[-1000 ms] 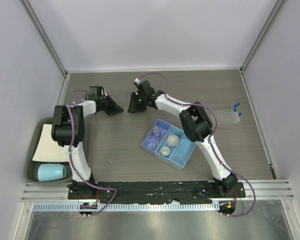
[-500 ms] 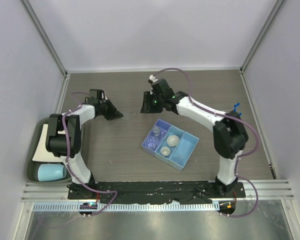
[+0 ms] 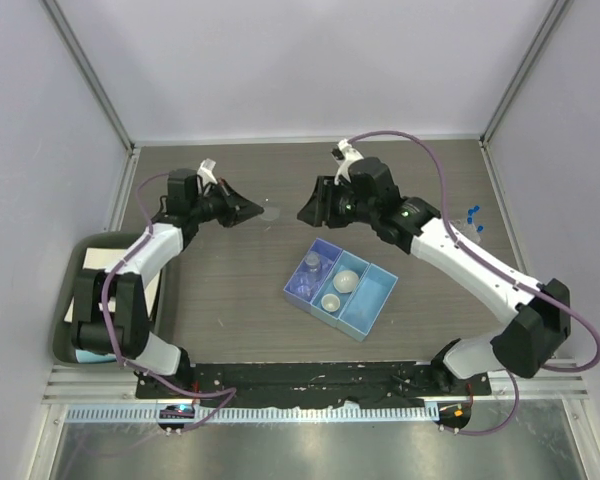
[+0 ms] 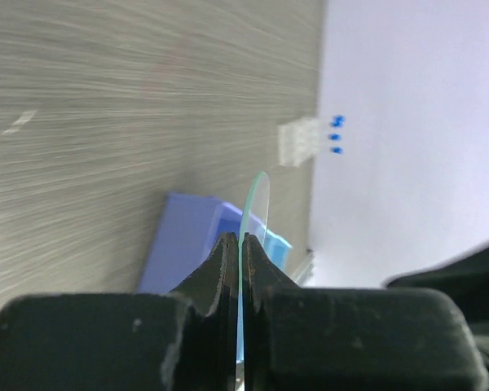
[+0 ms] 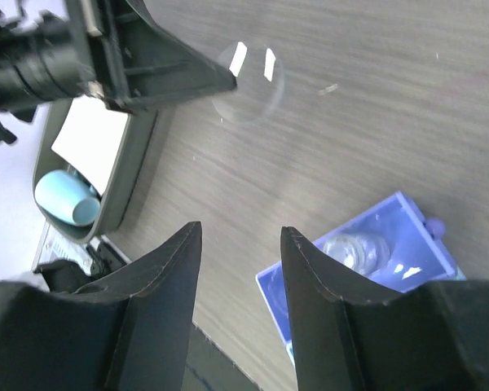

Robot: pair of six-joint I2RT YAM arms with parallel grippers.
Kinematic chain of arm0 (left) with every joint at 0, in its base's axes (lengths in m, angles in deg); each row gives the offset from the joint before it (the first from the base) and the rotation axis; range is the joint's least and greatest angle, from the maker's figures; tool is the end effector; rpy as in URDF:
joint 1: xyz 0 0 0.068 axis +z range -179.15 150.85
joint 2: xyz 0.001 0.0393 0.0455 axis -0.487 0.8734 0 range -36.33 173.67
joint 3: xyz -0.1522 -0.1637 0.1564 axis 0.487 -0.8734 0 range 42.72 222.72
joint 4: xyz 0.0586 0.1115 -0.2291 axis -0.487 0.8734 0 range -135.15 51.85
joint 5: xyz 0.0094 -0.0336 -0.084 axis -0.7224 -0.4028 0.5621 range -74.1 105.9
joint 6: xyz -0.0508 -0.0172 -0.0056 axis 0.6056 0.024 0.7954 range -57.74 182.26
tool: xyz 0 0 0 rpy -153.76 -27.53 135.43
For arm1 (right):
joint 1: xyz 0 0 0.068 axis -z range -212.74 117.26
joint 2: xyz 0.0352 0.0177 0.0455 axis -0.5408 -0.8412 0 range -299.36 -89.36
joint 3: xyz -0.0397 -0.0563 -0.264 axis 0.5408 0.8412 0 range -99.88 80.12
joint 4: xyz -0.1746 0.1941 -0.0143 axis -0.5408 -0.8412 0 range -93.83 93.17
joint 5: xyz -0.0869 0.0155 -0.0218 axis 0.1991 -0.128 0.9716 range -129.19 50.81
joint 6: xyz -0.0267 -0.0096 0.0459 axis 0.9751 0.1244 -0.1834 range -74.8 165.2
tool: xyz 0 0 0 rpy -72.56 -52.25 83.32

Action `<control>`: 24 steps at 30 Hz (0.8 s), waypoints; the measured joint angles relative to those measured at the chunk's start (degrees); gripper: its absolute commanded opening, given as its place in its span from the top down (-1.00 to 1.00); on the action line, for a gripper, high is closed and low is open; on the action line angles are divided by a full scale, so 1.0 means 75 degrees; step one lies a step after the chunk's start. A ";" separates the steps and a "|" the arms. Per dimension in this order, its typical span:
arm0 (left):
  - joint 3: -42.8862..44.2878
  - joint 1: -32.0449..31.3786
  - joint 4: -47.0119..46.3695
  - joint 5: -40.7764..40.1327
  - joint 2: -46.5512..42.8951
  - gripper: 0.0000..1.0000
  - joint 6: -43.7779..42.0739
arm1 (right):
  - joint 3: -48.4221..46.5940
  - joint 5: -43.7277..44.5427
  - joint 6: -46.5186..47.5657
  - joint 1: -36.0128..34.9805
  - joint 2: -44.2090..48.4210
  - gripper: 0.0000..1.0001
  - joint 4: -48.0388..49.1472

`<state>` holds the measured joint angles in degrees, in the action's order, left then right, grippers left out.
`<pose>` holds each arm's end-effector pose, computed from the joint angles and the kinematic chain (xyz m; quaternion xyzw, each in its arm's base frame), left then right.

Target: Organize the chemistry lab equipment

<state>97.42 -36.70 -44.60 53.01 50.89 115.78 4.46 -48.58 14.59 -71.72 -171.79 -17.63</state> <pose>0.3262 -0.0651 0.2402 -0.1858 0.8265 -0.4705 0.2470 0.2547 0.2136 0.3554 -0.1045 0.8470 0.3522 0.3842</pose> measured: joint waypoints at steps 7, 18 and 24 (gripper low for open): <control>-0.0793 -0.0306 -0.2483 0.1160 -0.0764 1.00 0.1792 | 0.1393 -0.0350 -0.0408 0.0000 0.1632 -0.04 -0.0140; -0.1903 -0.1105 -0.4287 0.1874 -0.1682 1.00 0.3264 | 0.3112 -0.1638 -0.1865 0.0000 0.2836 0.05 0.1515; -0.2506 -0.1393 -0.4584 0.1973 -0.2296 1.00 0.3410 | 0.3354 -0.1871 -0.2320 0.0000 0.2838 0.14 0.2162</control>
<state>78.62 -47.15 -78.98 67.80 33.67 141.35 29.62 -62.61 -2.81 -71.72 -150.50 -1.41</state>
